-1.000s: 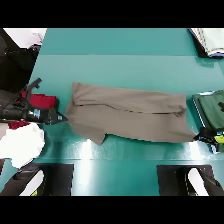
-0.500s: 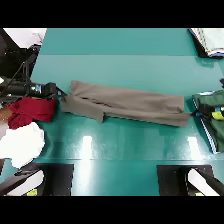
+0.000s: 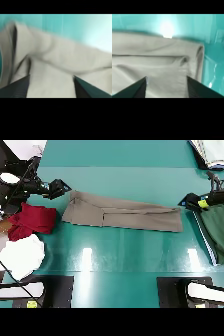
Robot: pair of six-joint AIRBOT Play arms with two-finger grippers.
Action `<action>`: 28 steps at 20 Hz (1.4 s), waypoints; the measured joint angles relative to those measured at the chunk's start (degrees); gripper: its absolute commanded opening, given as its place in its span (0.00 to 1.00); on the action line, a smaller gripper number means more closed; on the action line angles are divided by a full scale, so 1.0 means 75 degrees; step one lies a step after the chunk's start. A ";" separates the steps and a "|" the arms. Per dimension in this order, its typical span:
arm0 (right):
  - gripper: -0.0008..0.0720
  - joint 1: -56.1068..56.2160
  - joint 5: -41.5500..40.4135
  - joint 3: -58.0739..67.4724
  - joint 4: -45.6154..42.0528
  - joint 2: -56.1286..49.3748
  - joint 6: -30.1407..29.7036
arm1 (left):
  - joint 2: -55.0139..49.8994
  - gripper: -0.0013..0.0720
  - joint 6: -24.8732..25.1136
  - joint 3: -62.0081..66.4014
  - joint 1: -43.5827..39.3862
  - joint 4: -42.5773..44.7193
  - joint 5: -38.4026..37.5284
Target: Fold the shirts.
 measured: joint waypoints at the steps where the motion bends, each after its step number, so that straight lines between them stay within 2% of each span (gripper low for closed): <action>1: 0.78 0.0000 -0.0064 0.0163 0.0067 -0.0160 0.0023 | -0.0055 0.89 0.0000 0.0085 0.0000 -0.0044 0.0064; 2: 0.78 -0.0035 -0.0058 0.0271 0.0111 -0.0265 0.0029 | -0.0090 0.89 0.0003 0.0172 0.0003 -0.0085 0.0055; 3: 0.78 -0.0108 -0.0029 0.0306 0.0152 -0.0303 0.0000 | -0.0114 0.68 0.0006 0.0254 0.0006 -0.0114 -0.0032; 4: 0.78 -0.0213 0.0085 0.0265 0.0172 -0.0291 -0.0087 | -0.0131 0.33 0.0026 0.0312 0.0009 -0.0131 -0.0230; 5: 0.79 -0.0353 0.0216 0.0137 0.0172 -0.0233 -0.0198 | -0.0146 0.06 0.0058 0.0358 0.0006 -0.0137 -0.0510; 7: 0.97 -0.0673 0.0487 -0.0268 0.0216 -0.0061 -0.0472 | -0.0166 0.07 0.0236 0.0417 -0.0058 -0.0149 -0.0968; 12: 0.96 -0.1451 0.0755 -0.1349 0.0466 -0.0122 -0.1221 | -0.0189 0.07 0.0469 0.0463 -0.0688 -0.0152 -0.1457; 17: 0.89 -0.1821 0.0874 -0.1711 0.1775 -0.0793 -0.2098 | -0.0192 0.06 0.0484 0.0469 -0.1542 -0.0029 -0.1323; 18: 0.85 -0.1772 0.0889 -0.1731 0.1979 -0.0915 -0.2197 | -0.0195 0.06 0.0475 0.0469 -0.1696 0.0000 -0.1271; 20: 0.65 -0.1626 0.0930 -0.1760 0.2165 -0.1125 -0.2317 | -0.0195 0.06 0.0440 0.0469 -0.1979 0.0058 -0.1195; 22: 0.20 -0.1454 0.0845 -0.1786 0.2200 -0.1285 -0.2396 | -0.0207 0.06 0.0379 0.0472 -0.2221 0.0140 -0.1087; 23: 0.03 -0.1396 0.0775 -0.1792 0.2171 -0.1329 -0.2428 | -0.0236 0.06 0.0318 0.0472 -0.2352 0.0187 -0.1017; 28: 0.03 -0.1285 0.0644 -0.1582 0.2308 -0.0863 -0.2553 | -0.0705 0.06 0.0105 0.0621 -0.3150 0.0248 -0.0679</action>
